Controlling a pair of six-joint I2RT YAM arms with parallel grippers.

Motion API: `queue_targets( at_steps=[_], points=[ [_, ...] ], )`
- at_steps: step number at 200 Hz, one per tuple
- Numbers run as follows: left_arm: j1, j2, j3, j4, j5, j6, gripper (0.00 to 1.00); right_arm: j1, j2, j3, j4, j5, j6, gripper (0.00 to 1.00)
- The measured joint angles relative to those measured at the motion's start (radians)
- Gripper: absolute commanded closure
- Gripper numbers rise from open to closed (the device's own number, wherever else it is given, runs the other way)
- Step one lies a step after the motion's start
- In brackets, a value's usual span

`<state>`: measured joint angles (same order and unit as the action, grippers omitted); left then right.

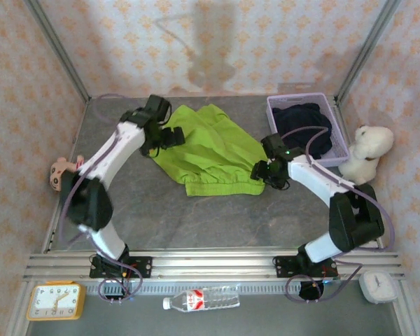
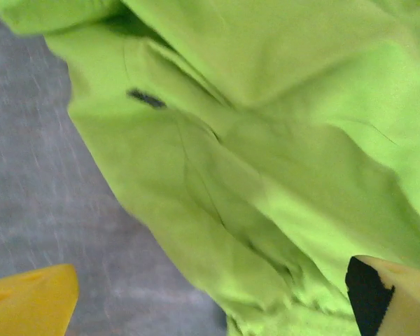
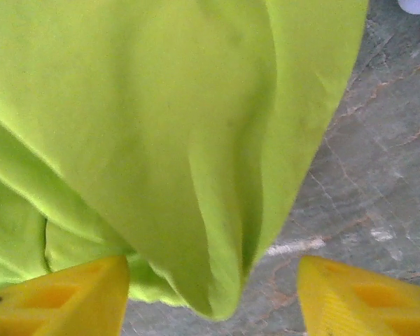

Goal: Fold and stack the mixed laundry pile

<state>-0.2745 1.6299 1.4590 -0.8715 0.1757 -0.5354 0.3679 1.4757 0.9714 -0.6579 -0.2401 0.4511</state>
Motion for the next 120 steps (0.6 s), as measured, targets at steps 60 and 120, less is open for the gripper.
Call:
queue_targets(
  at_steps=[60,120],
  points=[
    [0.001,-0.127,-0.517,0.287,0.109,-0.21,0.02,0.0,-0.044,-0.112,0.095,-0.087,-0.018,0.39],
    [-0.032,0.08,-0.478,0.521,0.126,-0.326,0.51,0.0,-0.018,-0.146,0.229,-0.132,0.023,0.99]
  ],
)
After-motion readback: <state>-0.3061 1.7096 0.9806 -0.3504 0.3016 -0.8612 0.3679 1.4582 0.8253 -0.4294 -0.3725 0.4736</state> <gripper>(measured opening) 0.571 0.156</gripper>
